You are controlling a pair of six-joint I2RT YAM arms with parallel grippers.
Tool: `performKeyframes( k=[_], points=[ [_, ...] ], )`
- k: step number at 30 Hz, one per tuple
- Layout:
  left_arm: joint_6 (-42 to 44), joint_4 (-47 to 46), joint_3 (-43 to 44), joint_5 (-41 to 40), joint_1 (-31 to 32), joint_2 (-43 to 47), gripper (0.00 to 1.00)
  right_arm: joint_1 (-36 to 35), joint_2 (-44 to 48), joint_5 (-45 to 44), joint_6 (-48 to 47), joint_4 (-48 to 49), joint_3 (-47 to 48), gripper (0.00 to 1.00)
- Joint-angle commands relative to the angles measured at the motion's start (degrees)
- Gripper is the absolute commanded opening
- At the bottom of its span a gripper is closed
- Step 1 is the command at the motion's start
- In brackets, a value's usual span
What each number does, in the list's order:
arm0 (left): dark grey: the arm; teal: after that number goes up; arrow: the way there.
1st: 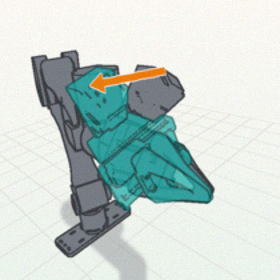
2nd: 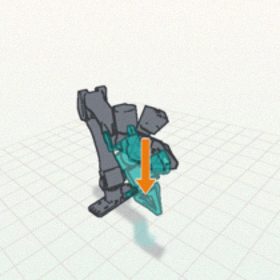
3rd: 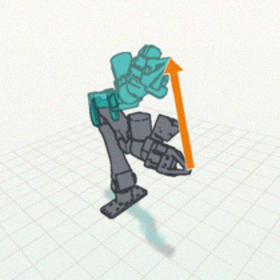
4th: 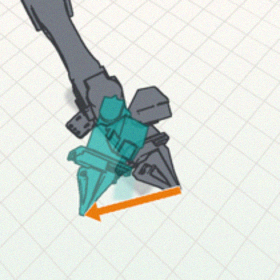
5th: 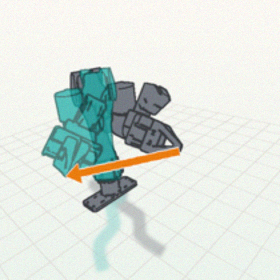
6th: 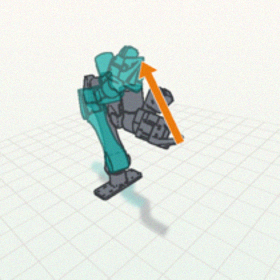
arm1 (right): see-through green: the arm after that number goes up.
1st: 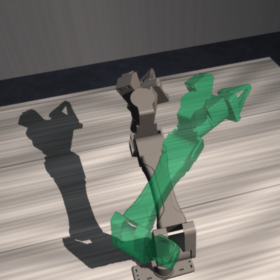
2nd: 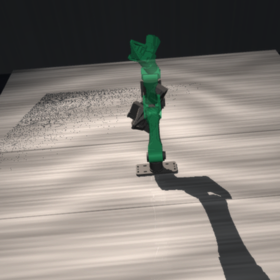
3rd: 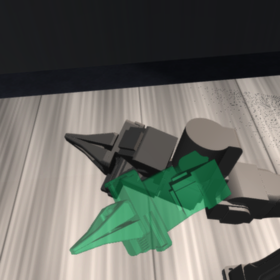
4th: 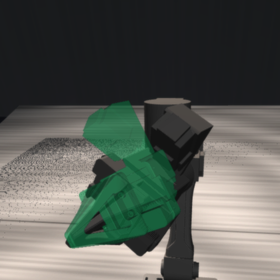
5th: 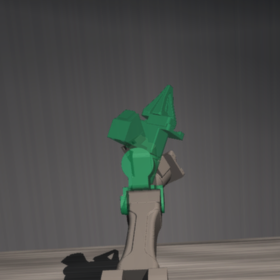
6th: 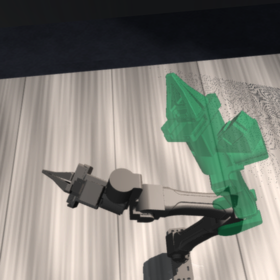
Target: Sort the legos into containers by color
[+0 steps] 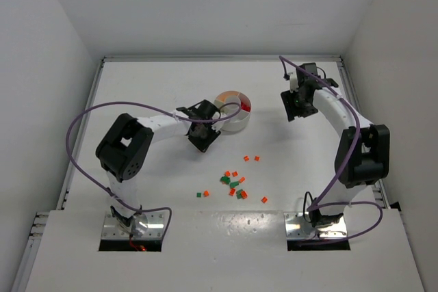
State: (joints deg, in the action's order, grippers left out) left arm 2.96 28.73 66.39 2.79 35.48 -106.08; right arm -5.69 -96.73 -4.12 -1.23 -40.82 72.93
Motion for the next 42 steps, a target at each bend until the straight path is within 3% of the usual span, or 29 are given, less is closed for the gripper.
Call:
performKeyframes(
  k=[1, 6, 10, 15, 18, 27, 42],
  points=[
    [0.38, -1.13, 1.11, 0.99, -0.5, -0.62, 0.39, 0.33, -0.22, 0.69, 0.8, -0.05, 2.4, 0.57],
    [2.47, 0.09, 0.58, 4.76, -1.03, 0.0, 0.27, 0.33, -0.22, 0.69, 0.8, -0.05, 2.92, 0.56],
    [6.25, 2.19, 0.58, 9.6, -0.51, 6.49, 0.23, 0.33, -0.22, 0.69, 0.8, -0.05, 2.92, 0.55],
    [8.82, 4.57, 8.04, 9.96, 3.18, 15.01, 0.21, 0.33, -0.22, 1.21, 0.8, -0.05, 2.92, 0.54],
    [9.43, 5.19, 13.23, 7.59, 5.73, 15.03, 0.21, 0.33, -1.35, 1.22, 0.8, -0.05, 4.15, 0.54],
    [6.35, 5.9, 25.36, 3.37, 6.88, 4.76, 0.2, 0.33, -3.03, 1.22, 0.8, -1.72, 7.49, 0.51],
    [4.16, 5.9, 31.43, -0.06, 6.35, -2.81, 0.22, 0.33, -1.27, 0.69, 0.8, -1.19, 5.3, 0.51]
  ],
)
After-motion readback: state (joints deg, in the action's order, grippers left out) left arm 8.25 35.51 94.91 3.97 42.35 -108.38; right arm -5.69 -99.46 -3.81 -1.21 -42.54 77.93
